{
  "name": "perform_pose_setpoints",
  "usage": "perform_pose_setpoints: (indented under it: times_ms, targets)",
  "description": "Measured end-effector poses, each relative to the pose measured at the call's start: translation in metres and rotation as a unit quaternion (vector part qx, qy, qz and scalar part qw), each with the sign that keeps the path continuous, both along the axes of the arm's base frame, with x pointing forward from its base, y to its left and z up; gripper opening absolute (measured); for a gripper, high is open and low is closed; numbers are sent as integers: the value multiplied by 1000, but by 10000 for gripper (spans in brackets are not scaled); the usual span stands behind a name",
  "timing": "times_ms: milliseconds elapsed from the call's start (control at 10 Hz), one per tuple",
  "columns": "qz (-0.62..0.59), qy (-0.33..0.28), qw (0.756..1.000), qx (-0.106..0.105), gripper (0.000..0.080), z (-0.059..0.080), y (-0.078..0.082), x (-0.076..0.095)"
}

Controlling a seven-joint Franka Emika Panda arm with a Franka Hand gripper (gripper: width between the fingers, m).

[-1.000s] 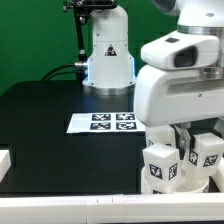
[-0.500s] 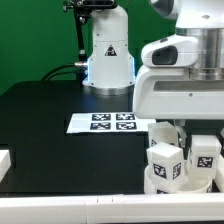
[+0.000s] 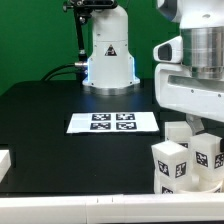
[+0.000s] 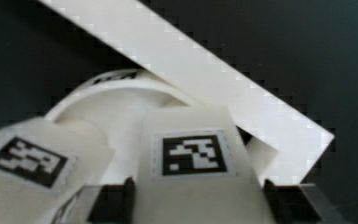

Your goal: Assemble stool

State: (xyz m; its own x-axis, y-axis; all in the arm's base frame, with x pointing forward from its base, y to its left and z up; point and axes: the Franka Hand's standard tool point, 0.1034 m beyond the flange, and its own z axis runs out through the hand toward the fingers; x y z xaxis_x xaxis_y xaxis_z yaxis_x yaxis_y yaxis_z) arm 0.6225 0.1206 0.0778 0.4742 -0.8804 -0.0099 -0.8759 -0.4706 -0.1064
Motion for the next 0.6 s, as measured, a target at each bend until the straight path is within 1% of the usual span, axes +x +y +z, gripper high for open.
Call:
perform_pose_setpoints:
  times_ms: [100, 200, 300, 400, 500, 600]
  targets:
    - [-21, 1, 1000, 3, 335, 0, 0, 0]
    - [-89, 4, 996, 15, 335, 0, 1, 0]
    - [-199, 4, 980, 30, 335, 1, 3, 2]
    - [-300, -3, 953, 49, 335, 0, 2, 3]
    - [-384, -13, 921, 69, 335, -1, 0, 3]
    - [-394, -19, 916, 73, 335, -1, 0, 2]
